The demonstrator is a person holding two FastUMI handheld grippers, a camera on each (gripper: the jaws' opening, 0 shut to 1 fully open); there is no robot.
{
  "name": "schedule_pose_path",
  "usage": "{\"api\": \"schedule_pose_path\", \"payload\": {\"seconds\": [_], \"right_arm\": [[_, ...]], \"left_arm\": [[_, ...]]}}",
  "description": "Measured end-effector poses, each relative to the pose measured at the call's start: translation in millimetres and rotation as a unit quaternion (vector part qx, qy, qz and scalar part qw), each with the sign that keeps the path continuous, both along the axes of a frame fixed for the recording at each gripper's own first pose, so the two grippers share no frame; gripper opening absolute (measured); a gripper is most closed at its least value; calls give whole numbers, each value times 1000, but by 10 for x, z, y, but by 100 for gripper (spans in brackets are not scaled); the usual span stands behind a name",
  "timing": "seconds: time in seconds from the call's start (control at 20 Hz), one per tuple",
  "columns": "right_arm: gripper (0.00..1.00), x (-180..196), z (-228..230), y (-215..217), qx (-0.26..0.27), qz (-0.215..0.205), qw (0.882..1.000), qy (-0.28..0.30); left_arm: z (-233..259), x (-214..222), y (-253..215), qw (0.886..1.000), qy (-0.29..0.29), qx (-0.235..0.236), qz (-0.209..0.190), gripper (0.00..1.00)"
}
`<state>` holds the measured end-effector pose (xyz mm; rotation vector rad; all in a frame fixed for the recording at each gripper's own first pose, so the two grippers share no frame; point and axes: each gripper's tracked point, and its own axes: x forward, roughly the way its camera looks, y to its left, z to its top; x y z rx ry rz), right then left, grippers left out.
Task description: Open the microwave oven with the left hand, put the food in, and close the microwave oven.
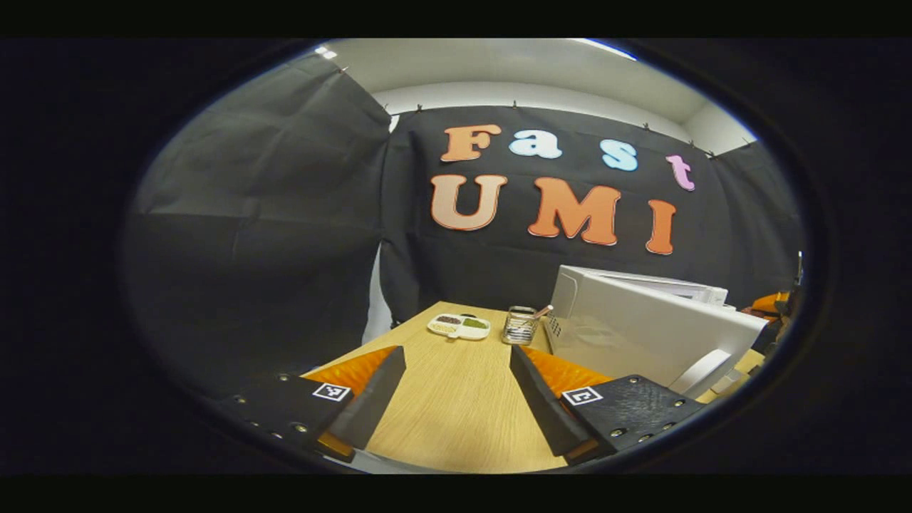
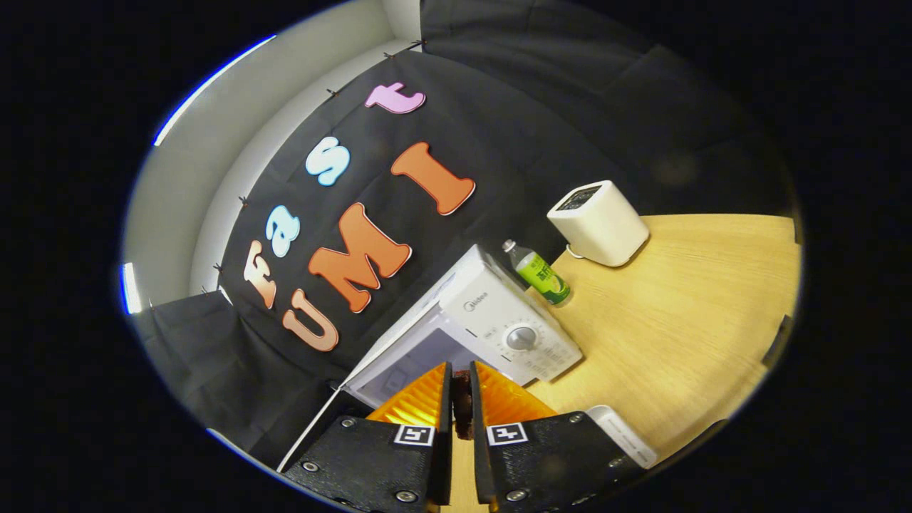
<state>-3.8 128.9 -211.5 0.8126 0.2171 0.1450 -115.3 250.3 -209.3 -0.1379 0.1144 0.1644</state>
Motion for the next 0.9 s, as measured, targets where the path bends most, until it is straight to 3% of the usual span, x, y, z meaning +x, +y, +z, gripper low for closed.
{"api": "schedule_pose_path", "payload": {"seconds": [0.6,0.9], "right_arm": [[13,835,-104,1352,27,21,999,-1],[12,1309,-185,1742,-2,4,1000,-24]], "left_arm": [[42,58,82,1000,-12,-17,-21,91],[45,58,202,1000,-14,-16,-11,91]]}}
